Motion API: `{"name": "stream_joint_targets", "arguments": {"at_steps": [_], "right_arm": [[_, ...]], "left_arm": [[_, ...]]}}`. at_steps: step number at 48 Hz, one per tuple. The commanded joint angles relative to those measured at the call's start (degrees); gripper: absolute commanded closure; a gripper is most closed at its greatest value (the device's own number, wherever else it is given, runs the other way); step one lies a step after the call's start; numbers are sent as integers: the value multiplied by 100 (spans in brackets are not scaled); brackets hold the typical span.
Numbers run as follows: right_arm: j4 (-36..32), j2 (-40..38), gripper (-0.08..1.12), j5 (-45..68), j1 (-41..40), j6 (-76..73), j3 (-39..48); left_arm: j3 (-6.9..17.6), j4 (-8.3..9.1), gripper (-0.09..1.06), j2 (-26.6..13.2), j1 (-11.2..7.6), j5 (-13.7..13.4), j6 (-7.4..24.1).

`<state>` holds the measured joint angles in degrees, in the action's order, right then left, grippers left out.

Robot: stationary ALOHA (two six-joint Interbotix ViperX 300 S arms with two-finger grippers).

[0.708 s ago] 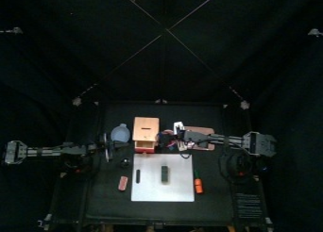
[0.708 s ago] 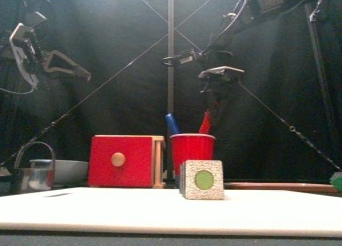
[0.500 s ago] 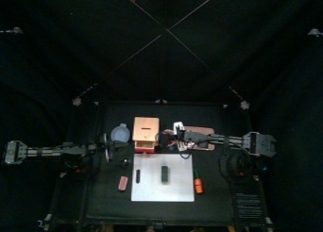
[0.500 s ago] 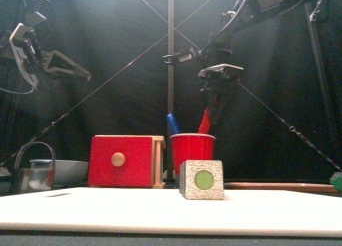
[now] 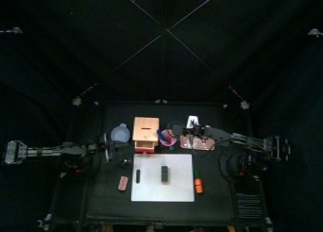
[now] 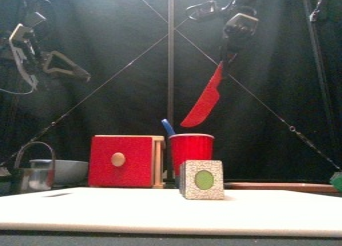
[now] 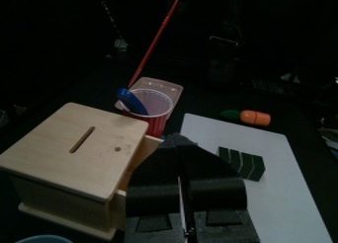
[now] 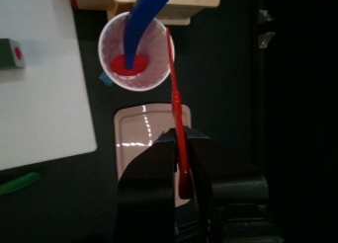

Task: Place sushi on board then cut the sushi with the knife then place the pieces on the plate
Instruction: Grasp knife edge with left hand

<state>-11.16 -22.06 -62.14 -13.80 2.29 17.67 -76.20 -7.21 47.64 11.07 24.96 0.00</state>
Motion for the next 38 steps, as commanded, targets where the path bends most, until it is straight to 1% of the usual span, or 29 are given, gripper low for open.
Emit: {"name": "stream_joint_targets", "arguments": {"at_steps": [1, 7, 9, 11, 13, 16, 18, 20, 21, 24, 26, 28, 29, 31, 35, 38], "right_arm": [[422, -413, 63, 782, 9, -229, 563], [1099, -765, 63, 2531, 9, -404, 1670], [1450, -826, 63, 3226, 18, -404, 2057], [1688, -826, 63, 3753, 44, -396, 2329], [1881, -817, 63, 4219, 123, -378, 2584], [1960, -756, 63, 4816, 272, -404, 2865], [1960, -694, 63, 5106, 360, -404, 2997], [1942, -650, 63, 5396, 448, -369, 3103], [1942, -633, 63, 5502, 492, -325, 3146], [1854, -562, 63, 5854, 598, -343, 3243], [1749, -501, 64, 6100, 686, -369, 3296], [1696, -457, 66, 6240, 721, -396, 3322], [1670, -422, 67, 6311, 738, -404, 3340], [1644, -369, 70, 6390, 773, -404, 3340], [1617, -264, 75, 6469, 826, -404, 3313], [1608, -211, 75, 6478, 879, -404, 3296]], "left_arm": [[88, 53, 98, -18, 18, 53, 18], [88, 185, 98, -35, 9, 53, 18], [97, 264, 96, -53, -18, 53, 18], [105, 369, 94, -88, -35, 53, 9], [123, 439, 90, -132, -53, 53, 9], [176, 554, 84, -211, -79, 53, 9], [237, 677, 77, -299, -132, 53, 9], [272, 765, 72, -369, -185, 53, 9], [299, 835, 69, -431, -264, 53, 9], [387, 949, 60, -615, -475, 53, 0], [466, 967, 52, -835, -659, 62, -9], [519, 958, 46, -1002, -765, 62, -18], [571, 940, 42, -1143, -835, 70, -18], [668, 914, 36, -1389, -914, 88, -18], [888, 870, 25, -1925, -967, 158, -9], [1037, 879, 21, -2232, -967, 272, 9]]}}
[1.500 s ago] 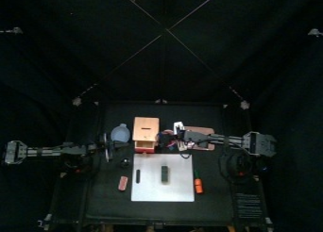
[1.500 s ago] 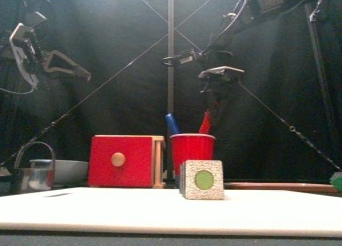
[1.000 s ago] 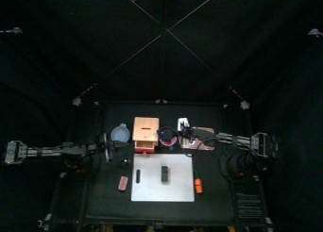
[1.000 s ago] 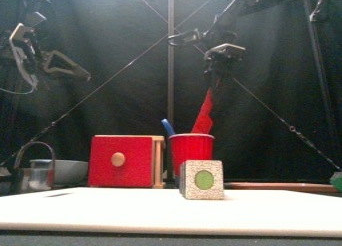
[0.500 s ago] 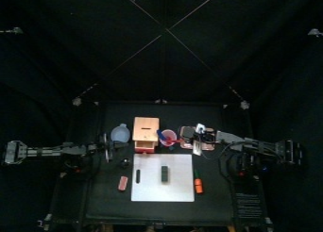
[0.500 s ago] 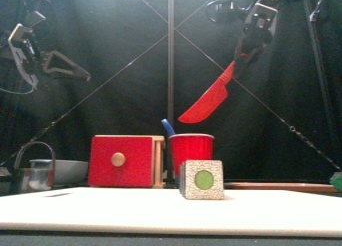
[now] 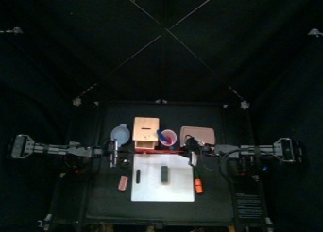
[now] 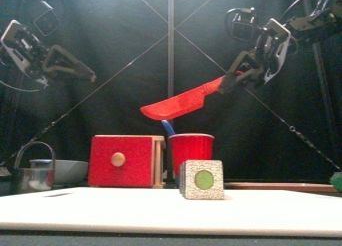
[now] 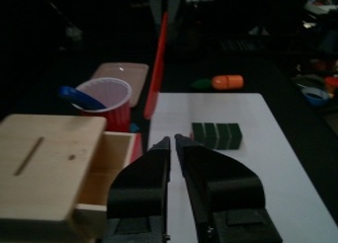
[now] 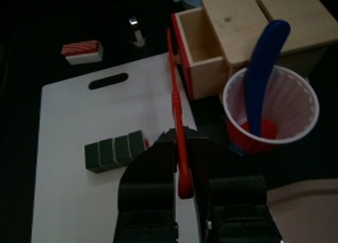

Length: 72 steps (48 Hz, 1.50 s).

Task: Place sushi on board then cut the sushi with the knife then place the pieces on the plate
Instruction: Grasp knife edge with left hand

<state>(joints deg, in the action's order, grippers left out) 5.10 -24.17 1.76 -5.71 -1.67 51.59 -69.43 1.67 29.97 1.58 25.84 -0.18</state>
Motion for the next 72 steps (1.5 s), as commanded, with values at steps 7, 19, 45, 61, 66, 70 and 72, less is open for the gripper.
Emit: {"name": "stream_joint_targets", "arguments": {"at_steps": [7, 19, 45, 61, 66, 70, 72], "right_arm": [[-18, 53, 75, 114, 220, 0, -149], [-35, 105, 75, 123, 422, 62, -264], [-211, 299, 75, 193, 396, 0, -264], [-176, 316, 75, 193, 404, -9, -264], [-141, 325, 75, 176, 413, -18, -237], [-62, 396, 75, 26, 483, -26, -149], [-35, 457, 75, -114, 519, -26, -105]], "left_arm": [[580, 0, 20, -1099, 0, 475, 114], [1143, 53, 20, -2048, 79, 510, 352], [1503, 70, 21, -2364, 88, 457, 387], [1503, 62, 40, -2364, 79, 413, 396], [1503, 79, 50, -2364, 70, 237, 396], [1529, 70, 56, -2355, -26, 70, 396], [1529, 70, 57, -2355, -79, 18, 396]]}}
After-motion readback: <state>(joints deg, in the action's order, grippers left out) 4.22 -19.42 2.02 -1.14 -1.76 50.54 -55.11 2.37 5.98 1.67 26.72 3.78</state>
